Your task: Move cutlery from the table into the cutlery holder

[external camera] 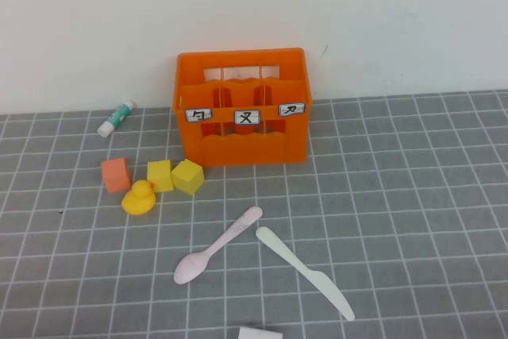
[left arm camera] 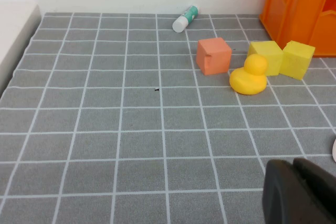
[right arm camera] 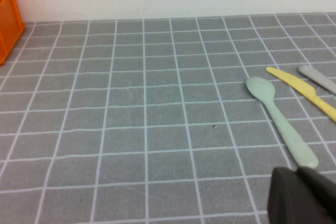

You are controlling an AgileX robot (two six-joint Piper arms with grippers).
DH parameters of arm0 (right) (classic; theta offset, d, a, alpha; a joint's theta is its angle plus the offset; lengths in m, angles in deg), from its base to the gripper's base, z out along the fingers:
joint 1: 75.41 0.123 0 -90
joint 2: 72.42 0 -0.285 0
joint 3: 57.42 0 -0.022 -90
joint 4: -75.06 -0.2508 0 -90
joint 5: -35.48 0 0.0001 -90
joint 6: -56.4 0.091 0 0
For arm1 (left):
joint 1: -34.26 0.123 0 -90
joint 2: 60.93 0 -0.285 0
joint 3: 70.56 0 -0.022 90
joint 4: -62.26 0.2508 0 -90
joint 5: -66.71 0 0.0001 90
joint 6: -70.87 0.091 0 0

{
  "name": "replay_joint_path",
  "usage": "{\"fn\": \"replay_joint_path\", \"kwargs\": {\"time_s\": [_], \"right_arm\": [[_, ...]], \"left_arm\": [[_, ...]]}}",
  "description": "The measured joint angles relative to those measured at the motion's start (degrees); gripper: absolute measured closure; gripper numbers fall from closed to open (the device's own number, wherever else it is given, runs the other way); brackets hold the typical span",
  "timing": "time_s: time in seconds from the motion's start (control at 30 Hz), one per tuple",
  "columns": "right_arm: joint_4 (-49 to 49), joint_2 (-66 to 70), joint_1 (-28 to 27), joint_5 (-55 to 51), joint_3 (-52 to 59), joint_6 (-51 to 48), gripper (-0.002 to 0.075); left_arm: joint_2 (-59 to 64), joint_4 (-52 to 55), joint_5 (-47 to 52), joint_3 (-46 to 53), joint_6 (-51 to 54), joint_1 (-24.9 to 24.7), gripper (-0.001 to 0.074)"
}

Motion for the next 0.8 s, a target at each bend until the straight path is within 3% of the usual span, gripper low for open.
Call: {"fn": "replay_joint_path", "kwargs": {"time_s": [0.8], "right_arm": [[0.0,0.0,0.0,0.0,0.0,0.0,0.0729]], "left_arm": [[0.0,-0.9,-0.2,0.0,0.0,0.0,0.0736]]}}
